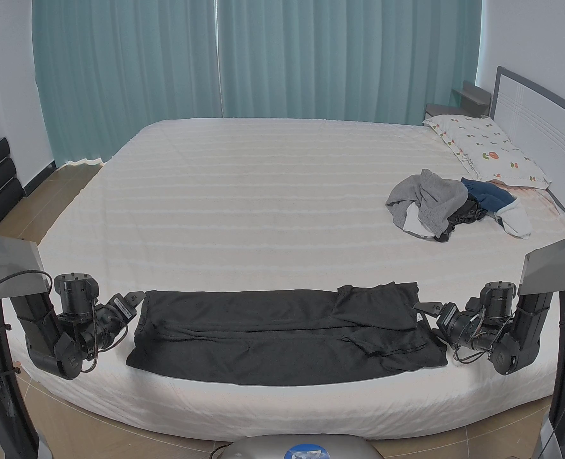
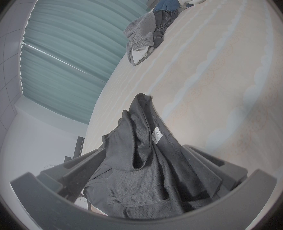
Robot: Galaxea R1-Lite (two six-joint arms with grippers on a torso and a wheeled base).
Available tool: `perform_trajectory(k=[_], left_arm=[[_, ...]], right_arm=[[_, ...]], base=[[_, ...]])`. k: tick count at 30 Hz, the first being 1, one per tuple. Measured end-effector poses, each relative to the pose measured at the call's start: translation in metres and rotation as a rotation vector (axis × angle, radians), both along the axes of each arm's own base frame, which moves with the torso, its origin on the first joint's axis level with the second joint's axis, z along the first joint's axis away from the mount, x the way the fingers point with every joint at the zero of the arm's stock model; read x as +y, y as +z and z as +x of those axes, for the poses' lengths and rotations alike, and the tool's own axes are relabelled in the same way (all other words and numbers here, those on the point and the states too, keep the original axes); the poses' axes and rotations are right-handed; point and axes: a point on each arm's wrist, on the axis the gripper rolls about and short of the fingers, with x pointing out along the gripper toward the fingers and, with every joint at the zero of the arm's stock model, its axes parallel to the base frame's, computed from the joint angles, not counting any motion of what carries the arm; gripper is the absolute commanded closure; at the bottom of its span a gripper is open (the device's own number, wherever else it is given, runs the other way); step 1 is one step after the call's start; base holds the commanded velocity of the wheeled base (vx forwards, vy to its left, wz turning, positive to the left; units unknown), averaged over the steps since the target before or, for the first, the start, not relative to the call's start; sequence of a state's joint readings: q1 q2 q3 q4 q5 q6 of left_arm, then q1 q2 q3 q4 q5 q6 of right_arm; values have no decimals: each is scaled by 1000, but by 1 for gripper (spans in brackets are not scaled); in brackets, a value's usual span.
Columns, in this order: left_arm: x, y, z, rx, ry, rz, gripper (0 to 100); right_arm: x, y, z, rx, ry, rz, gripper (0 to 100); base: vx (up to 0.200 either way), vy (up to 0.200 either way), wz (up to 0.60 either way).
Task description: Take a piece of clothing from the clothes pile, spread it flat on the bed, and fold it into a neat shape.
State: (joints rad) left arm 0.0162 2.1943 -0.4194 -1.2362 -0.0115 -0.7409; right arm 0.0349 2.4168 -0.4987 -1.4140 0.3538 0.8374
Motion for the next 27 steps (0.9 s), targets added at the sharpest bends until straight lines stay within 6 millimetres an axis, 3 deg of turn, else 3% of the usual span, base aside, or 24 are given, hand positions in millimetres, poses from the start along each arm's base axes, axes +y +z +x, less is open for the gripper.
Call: perform_trajectory(k=[5,10,20,27], left_arm=[[-2,1,19,-32,-52,68,0],[-7,-11,37,2,-134,170,0],[-14,-37,44,83,-204,221,0],[-14,-47,36,123,-212,221,0]], right_arm=[[0,0,0,1,0,0,0],[0,0,0,1,1,-1,0],[1,-1,-1,-3,12,-19,0],[1,-2,-1,-2,14,-21,0]], base=[[0,0,0],[0,0,0],[0,0,0],[0,0,0]])
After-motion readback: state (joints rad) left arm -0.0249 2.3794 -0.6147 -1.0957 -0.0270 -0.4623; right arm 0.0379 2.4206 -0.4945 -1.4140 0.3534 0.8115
